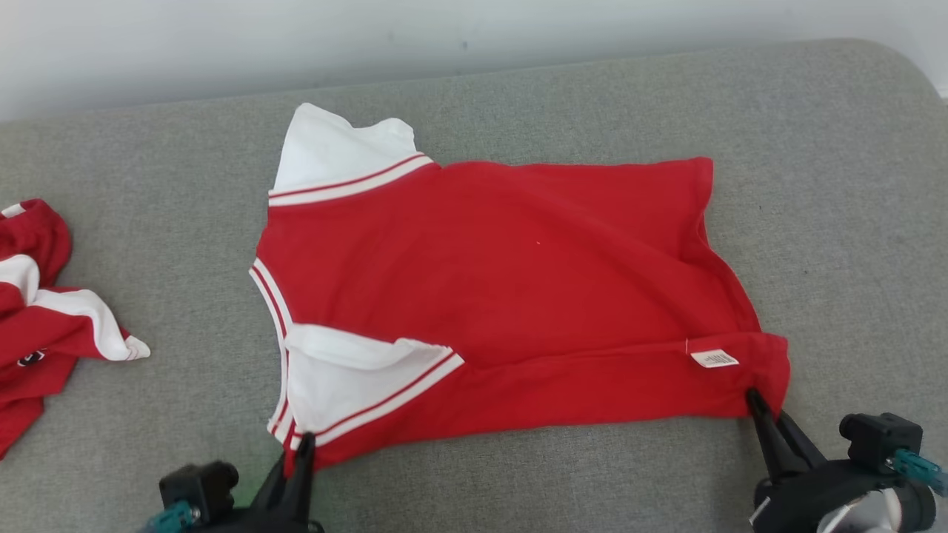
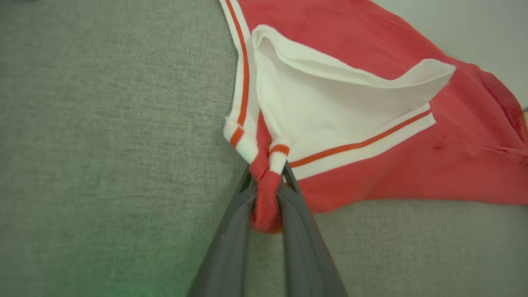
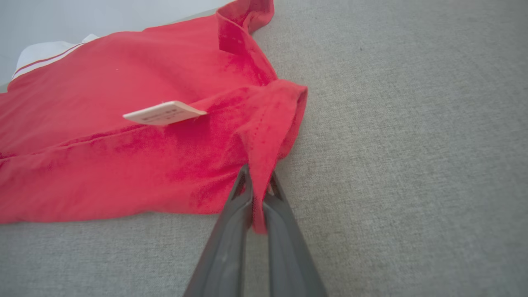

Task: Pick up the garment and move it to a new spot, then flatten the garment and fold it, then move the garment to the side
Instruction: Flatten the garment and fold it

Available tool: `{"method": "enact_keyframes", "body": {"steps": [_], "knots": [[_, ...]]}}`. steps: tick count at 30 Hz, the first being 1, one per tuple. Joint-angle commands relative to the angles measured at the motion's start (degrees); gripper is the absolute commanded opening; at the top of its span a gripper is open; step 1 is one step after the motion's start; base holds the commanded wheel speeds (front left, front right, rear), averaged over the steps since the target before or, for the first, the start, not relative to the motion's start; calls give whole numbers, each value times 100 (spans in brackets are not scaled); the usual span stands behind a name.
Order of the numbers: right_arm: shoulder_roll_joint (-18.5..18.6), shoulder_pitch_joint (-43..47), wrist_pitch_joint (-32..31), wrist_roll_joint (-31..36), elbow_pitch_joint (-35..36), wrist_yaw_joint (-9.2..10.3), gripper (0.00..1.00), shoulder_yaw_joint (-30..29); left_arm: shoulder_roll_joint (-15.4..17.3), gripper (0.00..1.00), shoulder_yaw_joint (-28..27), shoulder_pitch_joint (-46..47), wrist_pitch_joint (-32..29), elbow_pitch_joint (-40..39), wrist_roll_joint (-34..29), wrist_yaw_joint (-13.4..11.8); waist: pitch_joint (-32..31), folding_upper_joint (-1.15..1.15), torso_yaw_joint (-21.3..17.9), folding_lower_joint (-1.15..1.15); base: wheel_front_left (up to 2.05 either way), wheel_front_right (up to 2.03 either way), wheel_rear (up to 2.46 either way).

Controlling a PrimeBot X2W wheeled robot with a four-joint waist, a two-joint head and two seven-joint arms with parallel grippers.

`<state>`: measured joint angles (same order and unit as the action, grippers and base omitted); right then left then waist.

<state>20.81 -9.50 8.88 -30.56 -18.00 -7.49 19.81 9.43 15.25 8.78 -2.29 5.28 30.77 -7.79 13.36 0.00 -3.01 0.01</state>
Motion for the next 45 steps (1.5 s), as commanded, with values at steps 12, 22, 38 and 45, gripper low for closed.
{"method": "enact_keyframes", "body": {"steps": [12, 22, 38, 45], "knots": [[377, 1130, -916, 49, 1162, 1, 0, -558, 323, 0, 93, -1272, -477, -1474, -43, -406, -171, 0, 189, -1, 0, 0, 0], [20, 1626, -1309, 169, 1717, 1, 100, -959, 288, 100, 158, -1450, -613, -1505, 54, -522, -186, 0, 199, -1, 0, 0, 0], [-632, 1487, -705, 702, 2282, 1, 100, -1923, 523, 100, -200, -1010, 181, -1815, -715, -952, -188, 0, 80, -1, 0, 0, 0], [-620, 1194, -545, 1034, 2885, 1, 100, -1665, 714, 100, -203, -544, 346, -2146, -1226, -1112, -217, 0, 73, -1, 0, 0, 0]]}}
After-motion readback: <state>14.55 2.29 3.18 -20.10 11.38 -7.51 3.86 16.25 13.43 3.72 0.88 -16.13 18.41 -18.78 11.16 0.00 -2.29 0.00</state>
